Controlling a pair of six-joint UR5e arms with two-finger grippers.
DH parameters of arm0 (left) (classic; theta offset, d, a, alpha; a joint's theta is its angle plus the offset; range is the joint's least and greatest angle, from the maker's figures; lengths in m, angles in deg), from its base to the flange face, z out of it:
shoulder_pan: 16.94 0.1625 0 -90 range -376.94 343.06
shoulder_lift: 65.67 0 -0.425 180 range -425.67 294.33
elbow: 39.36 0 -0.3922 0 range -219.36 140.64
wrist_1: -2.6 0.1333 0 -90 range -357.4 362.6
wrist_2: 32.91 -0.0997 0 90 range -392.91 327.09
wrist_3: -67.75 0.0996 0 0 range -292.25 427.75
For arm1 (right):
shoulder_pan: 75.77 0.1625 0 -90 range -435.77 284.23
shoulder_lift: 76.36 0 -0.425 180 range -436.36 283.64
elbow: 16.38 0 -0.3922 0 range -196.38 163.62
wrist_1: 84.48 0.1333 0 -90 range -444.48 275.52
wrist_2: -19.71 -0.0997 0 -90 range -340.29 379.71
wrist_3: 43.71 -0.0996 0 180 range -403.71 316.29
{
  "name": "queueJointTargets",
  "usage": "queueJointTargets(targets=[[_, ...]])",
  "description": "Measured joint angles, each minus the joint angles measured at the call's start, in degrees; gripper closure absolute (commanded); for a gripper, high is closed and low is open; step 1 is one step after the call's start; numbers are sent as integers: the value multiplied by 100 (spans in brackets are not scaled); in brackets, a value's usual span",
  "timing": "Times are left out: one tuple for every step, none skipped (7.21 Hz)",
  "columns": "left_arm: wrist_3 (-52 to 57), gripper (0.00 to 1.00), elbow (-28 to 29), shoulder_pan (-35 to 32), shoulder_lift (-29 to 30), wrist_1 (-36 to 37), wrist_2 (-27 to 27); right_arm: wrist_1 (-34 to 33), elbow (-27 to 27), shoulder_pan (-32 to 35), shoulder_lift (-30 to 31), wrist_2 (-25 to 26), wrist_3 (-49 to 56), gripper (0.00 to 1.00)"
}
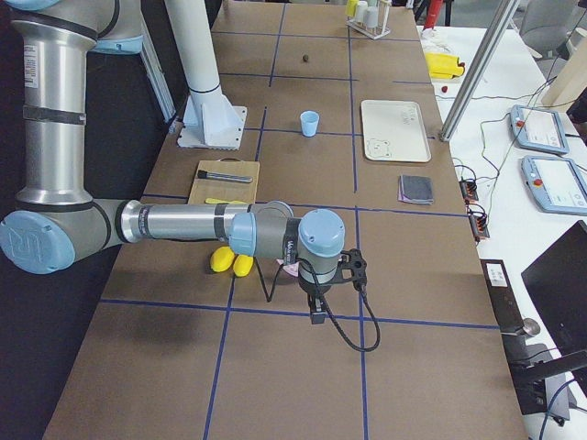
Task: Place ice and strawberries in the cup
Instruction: 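Move the left gripper toward the strawberry near the left arm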
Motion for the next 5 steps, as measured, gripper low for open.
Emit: queueJointTargets(targets=[[-300, 0, -37, 415, -7, -209, -172, -2, -3, 0, 4, 0, 6, 1], [-622, 0, -41, 812, -37, -423, -382, -1, -4, 0, 5, 0, 6, 1], [-926, 0, -33, 1115, -84, -532, -506, 0, -5, 0, 7, 0, 4, 1], [-1079, 0, -16, 1285, -156, -626, -559, -2, -4, 0, 7, 0, 2, 1], [-1182, 0, 10, 1376, -305, -856, -582, -3, -1, 0, 7, 0, 1, 1]])
